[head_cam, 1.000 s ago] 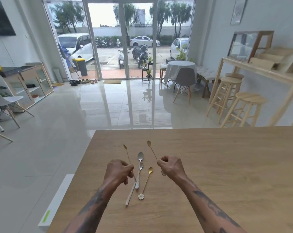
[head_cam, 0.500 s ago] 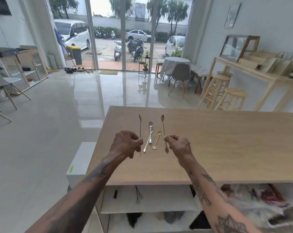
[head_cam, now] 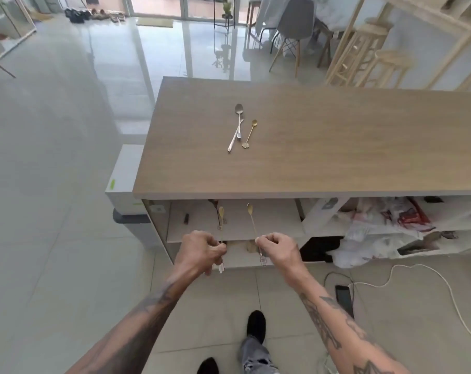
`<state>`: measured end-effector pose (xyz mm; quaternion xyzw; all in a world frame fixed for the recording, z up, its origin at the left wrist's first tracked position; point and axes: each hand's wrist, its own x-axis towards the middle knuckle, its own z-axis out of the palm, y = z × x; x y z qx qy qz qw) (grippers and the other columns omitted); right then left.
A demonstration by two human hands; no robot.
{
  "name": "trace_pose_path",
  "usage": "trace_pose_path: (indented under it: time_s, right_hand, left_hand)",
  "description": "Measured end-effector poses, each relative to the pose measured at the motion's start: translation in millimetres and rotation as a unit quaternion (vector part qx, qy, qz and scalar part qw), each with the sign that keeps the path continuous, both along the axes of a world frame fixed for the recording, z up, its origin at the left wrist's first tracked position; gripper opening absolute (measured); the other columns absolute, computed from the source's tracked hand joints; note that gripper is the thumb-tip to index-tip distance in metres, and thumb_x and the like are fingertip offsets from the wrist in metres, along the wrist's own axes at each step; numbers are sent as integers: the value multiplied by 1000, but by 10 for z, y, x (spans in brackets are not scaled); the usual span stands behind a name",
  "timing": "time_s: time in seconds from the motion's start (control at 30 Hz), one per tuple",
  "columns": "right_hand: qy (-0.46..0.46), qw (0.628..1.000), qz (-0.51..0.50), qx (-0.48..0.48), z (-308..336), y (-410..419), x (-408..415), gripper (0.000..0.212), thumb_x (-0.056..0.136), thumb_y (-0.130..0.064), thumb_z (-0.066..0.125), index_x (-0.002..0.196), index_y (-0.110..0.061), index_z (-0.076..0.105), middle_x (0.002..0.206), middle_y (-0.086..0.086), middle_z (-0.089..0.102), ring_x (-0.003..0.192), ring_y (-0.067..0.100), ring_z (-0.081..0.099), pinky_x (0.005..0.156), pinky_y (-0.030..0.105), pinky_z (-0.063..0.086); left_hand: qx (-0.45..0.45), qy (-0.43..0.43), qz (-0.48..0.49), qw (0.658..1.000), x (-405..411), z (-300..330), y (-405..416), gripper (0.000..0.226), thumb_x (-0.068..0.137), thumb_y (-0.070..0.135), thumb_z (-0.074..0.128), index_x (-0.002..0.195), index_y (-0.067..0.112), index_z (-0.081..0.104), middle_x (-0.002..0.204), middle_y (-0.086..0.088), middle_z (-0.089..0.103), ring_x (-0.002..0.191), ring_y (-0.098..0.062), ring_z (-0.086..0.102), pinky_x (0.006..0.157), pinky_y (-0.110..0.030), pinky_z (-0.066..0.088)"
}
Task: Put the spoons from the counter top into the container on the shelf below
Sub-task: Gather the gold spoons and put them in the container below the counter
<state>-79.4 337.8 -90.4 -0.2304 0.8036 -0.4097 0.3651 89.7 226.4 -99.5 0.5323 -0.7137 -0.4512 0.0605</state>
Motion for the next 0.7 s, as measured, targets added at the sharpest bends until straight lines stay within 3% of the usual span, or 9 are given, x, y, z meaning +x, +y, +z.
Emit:
trace_pose_path:
  time_s: [0.13, 0.2, 0.27, 0.37, 0.5, 0.6, 0.7]
  right_hand:
    - [1, 999, -24, 45, -517, -6, -119, 18, 82, -25, 69, 80, -7, 73, 72, -10, 67, 66, 4, 57, 54, 13, 43]
    - [-8, 997, -35, 66, -791, -120, -216, 17, 81, -25, 69, 72, -11, 70, 72, -8, 66, 69, 7, 57, 59, 20, 44]
    - [-26, 996, -41, 79, -1076, -271, -321, 23, 81, -24, 70, 60, -22, 60, 64, -10, 59, 61, 5, 52, 54, 23, 39]
    - [-59, 993, -52, 83, -1566, -578, -547, 30, 80, -16, 70, 57, -12, 51, 55, -5, 46, 48, 7, 39, 49, 22, 28]
    - [9, 985, 3, 171, -2216, -1145, -805, 41, 80, -21, 63, 46, -11, 43, 44, 0, 41, 48, 18, 40, 53, 28, 31]
    - [55, 980, 33, 190, -2577, -1527, -896, 32, 80, -24, 60, 56, -3, 60, 48, 5, 53, 54, 23, 53, 59, 29, 42]
    - [39, 986, 19, 160, -2837, -1869, -911, 25, 74, -20, 60, 66, 2, 70, 56, 9, 68, 64, 27, 70, 61, 31, 56]
  left_hand:
    - [30, -32, -7, 999, -135, -469, -39, 30, 81, 29, 73, 55, 15, 72, 50, 3, 73, 27, -5, 56, 31, -14, 39]
    - [47, -44, -8, 998, -269, -714, -119, 26, 78, 27, 73, 57, 12, 74, 52, -4, 74, 28, -7, 55, 33, -15, 40]
    - [58, -52, -12, 997, -437, -971, -237, 24, 76, 26, 71, 58, 11, 75, 52, -6, 74, 28, -7, 54, 37, -15, 41]
    - [65, -69, -4, 996, -759, -1394, -508, 23, 78, 24, 73, 61, 10, 78, 54, -6, 75, 26, -5, 53, 34, -11, 40]
    - [61, -115, 53, 990, -1098, -2025, -981, 21, 79, 16, 69, 75, -1, 81, 53, -2, 72, 22, -1, 51, 30, -9, 41]
    - [38, -134, 86, 986, -1119, -2417, -1307, 21, 82, 15, 70, 80, -4, 79, 50, 3, 67, 21, 2, 51, 27, -6, 38]
    - [10, -170, 91, 981, -1028, -2670, -1554, 20, 83, 18, 70, 82, -1, 78, 58, 0, 73, 25, -2, 56, 32, -12, 45]
